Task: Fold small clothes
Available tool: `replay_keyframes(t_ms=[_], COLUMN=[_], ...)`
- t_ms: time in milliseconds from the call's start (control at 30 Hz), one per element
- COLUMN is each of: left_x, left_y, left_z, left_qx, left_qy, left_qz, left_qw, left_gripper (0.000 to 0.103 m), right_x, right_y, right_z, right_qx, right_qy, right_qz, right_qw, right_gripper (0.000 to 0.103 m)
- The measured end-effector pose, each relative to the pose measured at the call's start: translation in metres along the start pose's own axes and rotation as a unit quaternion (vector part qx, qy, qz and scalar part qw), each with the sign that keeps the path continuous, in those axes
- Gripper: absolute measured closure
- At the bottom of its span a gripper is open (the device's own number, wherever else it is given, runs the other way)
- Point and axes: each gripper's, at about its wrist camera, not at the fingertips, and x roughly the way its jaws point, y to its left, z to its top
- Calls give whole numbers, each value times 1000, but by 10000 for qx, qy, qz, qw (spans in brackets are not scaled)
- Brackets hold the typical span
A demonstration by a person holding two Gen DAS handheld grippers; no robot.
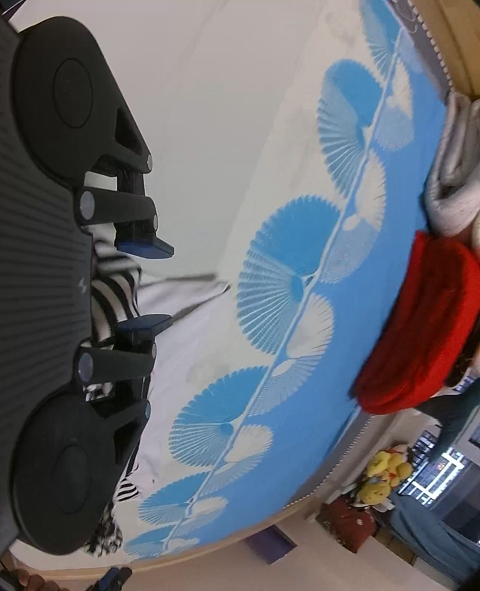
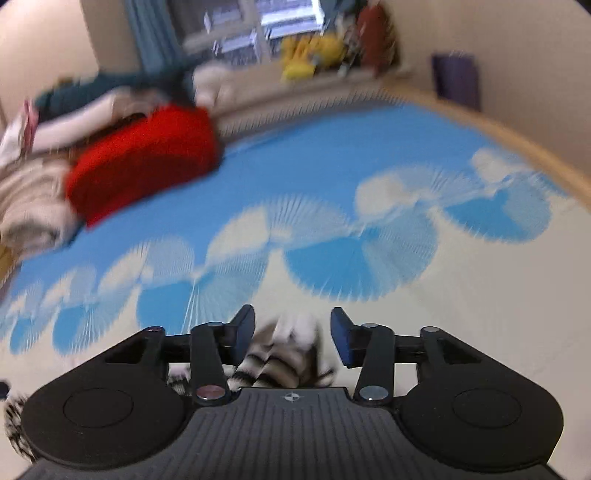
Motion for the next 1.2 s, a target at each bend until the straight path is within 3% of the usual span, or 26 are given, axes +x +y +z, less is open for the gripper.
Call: replay_keyframes(t_ms=[67, 133, 267, 333, 500, 800, 967, 1133, 1200], left_x=[-3, -1, 3, 7, 26, 59, 86, 108, 113], left_y=[3, -1, -13, -16, -31, -66, -63, -61, -60], left_z=[-5, -16, -42, -55, -71, -40, -14, -2, -2], left_qx=[203, 709, 1692, 1991, 2446, 2238, 1787, 1685, 1740], left_qy=[99, 323, 567, 679, 646, -85, -110, 79, 105], left_qz=[-65, 14, 276, 326, 547, 551, 581, 551, 483], left_qw=[9997, 9970, 9836, 9771, 9659, 9730, 9821, 9841, 9835], left_gripper=[57, 47, 21, 20, 19, 17, 17, 19, 32], right_x=[-4, -5, -4, -1, 12, 42, 61, 93, 106], right_y=[-8, -15, -14, -10, -6, 0, 13, 30, 35], right_z=[-1, -6, -23, -33, -58, -50, -39, -34, -32], right_qx=[11, -68, -715, -1115, -1627, -1412, -1448, -1707, -1779], right_qy=[37, 226, 609, 875, 1074, 853, 638, 643, 657], right_qz=[-43, -60, -50, -89, -239, -242, -142, -79, -92], right_qw=[10000, 9997, 9956, 9899, 9805, 9860, 9873, 9832, 9818], right_gripper=[55, 55, 55, 55, 53, 52, 50, 50, 50])
